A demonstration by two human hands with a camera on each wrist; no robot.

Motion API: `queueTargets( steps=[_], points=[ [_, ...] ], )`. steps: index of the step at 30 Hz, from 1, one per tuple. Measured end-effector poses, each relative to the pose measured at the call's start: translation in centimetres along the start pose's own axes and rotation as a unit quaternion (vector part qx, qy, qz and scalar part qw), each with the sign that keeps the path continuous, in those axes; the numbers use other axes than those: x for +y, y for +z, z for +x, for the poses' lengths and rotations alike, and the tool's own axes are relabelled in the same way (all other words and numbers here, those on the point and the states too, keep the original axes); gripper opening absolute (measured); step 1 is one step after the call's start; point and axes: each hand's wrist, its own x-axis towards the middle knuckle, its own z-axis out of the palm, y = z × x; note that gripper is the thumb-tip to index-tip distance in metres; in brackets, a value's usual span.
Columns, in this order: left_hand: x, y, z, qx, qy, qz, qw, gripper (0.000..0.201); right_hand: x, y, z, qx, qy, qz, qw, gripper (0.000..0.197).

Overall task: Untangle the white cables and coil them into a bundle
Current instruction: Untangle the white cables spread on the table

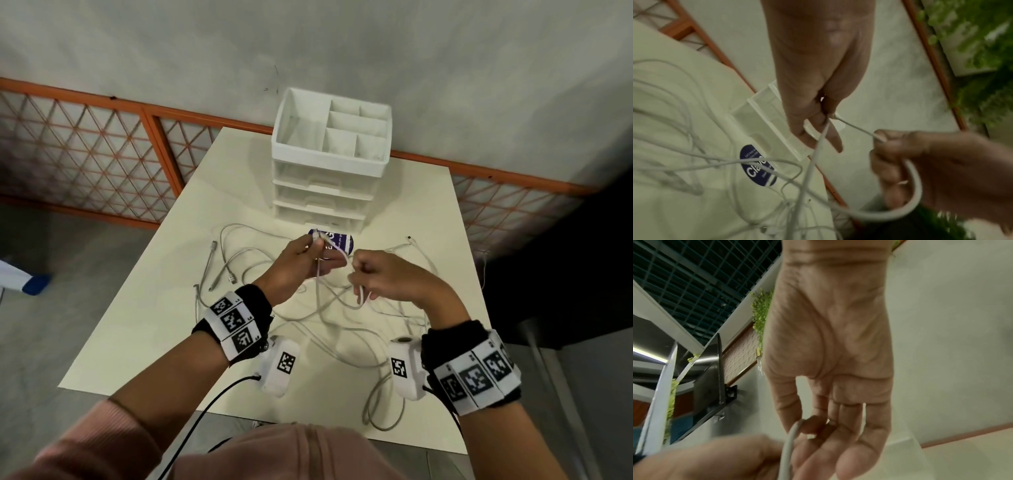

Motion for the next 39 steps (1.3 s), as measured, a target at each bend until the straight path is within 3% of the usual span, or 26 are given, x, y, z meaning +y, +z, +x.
queueTargets(
  steps=[4,7,10,12,16,19,21,24,29,31,34,37,39],
  points=[
    [2.0,0.1,-0.1,0.005,0.015,-0.114,0.993,0.030,0.0,2.1,1.5,-0.032,-0.061,-0.018,0.997,0.028],
    [3.9,0.2,-0.5,0.010,0.035,-0.173,0.984,0.028,-0.7,3.2,2.3,-0.046,-0.100,0.051,0.993,0.018],
    [6.2,-0.1,-0.9,0.025,0.076,-0.201,0.976,0.028,-1.1,4.5,3.4,-0.058,-0.122,0.022,0.991,0.011],
    [7.6,-1.2,-1.0,0.051,0.125,-0.190,0.972,0.031,0.0,5.0,4.4,-0.045,-0.109,-0.014,0.993,0.025],
    [9.4,-4.8,-1.6,0.139,0.206,-0.105,0.963,0.033,4.1,3.3,5.6,0.036,-0.073,-0.097,0.992,0.035],
    [8.8,-6.2,-2.9,0.164,0.217,0.061,0.960,0.028,5.0,0.7,5.7,0.133,-0.102,-0.068,0.984,0.044],
    [7.4,-6.4,-3.2,0.125,0.194,0.223,0.947,0.024,2.8,-1.3,5.3,0.177,-0.117,-0.027,0.977,0.039],
    [5.5,-6.2,-2.2,0.047,0.140,0.396,0.906,0.036,-1.8,-3.7,4.4,0.172,-0.184,0.062,0.966,0.029],
    [7.5,-6.0,-0.8,0.082,0.233,0.415,0.875,0.018,-3.9,-5.9,3.7,0.160,-0.199,0.095,0.962,0.023],
    [8.6,-6.9,-0.4,0.130,0.262,0.427,0.856,0.017,-2.4,-5.7,4.1,0.100,-0.178,0.091,0.975,0.022],
    [9.1,-7.9,-0.1,0.206,0.300,0.421,0.831,0.026,1.4,-4.3,5.5,0.024,-0.101,-0.029,0.994,0.030],
    [9.4,-8.7,0.2,0.298,0.319,0.381,0.815,0.020,5.0,-3.5,6.4,0.002,-0.046,-0.060,0.997,0.031],
    [8.8,-9.9,0.5,0.326,0.293,0.389,0.810,0.023,5.9,-3.7,6.1,0.024,-0.054,-0.048,0.997,0.028]
  ],
)
